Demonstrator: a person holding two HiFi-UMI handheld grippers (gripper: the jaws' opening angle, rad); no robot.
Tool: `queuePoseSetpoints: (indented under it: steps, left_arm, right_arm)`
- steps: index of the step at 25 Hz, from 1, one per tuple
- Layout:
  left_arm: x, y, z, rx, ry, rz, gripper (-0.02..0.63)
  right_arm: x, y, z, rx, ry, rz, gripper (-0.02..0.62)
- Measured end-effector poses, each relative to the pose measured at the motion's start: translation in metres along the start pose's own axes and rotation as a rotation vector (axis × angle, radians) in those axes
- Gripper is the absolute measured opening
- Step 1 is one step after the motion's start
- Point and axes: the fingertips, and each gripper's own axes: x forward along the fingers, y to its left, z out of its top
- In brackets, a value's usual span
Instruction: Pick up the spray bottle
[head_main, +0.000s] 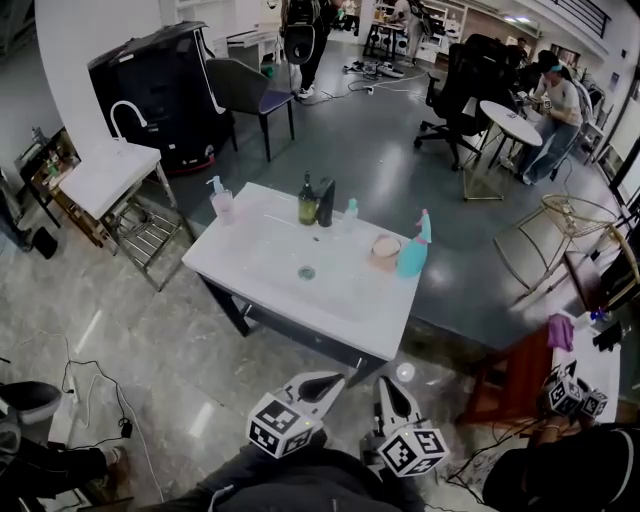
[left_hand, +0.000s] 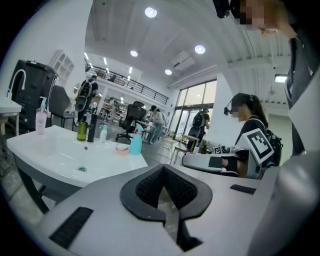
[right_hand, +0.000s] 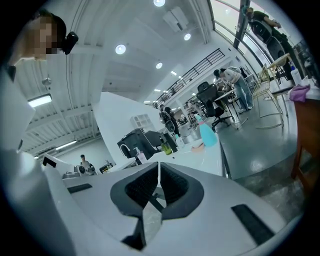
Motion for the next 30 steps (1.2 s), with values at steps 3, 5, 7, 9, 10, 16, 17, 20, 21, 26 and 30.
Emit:
queuePoseSetpoints:
  steps: [3,5,7,9,10,16,17,20,21,26,30]
  left_arm:
    - [0.0,0.005,0.0,-0.007,0.005,0.017,0.003]
    - [0.003,0.006,0.001,-0.013,0.001,0.019,0.003]
    - [0.009,0.006,0.003,-0.016,-0.001,0.011,0.003]
    - [0.018,0.005,0.006,-0.013,0.002,0.0,0.003]
    - [0.022,0.004,0.008,-0.011,0.004,-0.008,0.003]
    - [0.051,0.009,0.021,-0.006,0.015,-0.041,0.003]
    - [0.056,0.011,0.024,-0.009,0.015,-0.046,0.003]
    - [0.073,0.021,0.032,-0.018,0.014,-0.053,0.003]
    - [0.079,0.026,0.034,-0.022,0.017,-0.053,0.003]
    - [0.106,0.048,0.054,-0.026,0.017,-0.07,0.003]
    - [0.13,0.069,0.07,-0.031,0.008,-0.078,0.003]
  right_arm:
    - [0.0,-0.001,-0.001,0.001,0.002,-0.004,0.015]
    - [0.0,-0.005,-0.001,0.004,0.005,-0.011,0.015]
    - [0.001,-0.01,0.0,0.007,0.002,-0.017,0.015]
    - [0.003,-0.015,0.003,0.012,-0.003,-0.027,0.015]
    - [0.004,-0.018,0.005,0.017,-0.004,-0.034,0.015]
    - [0.019,-0.037,0.018,0.019,-0.014,-0.057,0.015]
    - [0.022,-0.041,0.021,0.021,-0.014,-0.062,0.015]
    - [0.035,-0.054,0.029,0.027,-0.013,-0.075,0.015]
    - [0.04,-0.058,0.032,0.028,-0.011,-0.079,0.015]
    - [0.072,-0.076,0.058,0.012,-0.028,-0.101,0.015]
    - [0.096,-0.093,0.075,0.009,-0.049,-0.114,0.015]
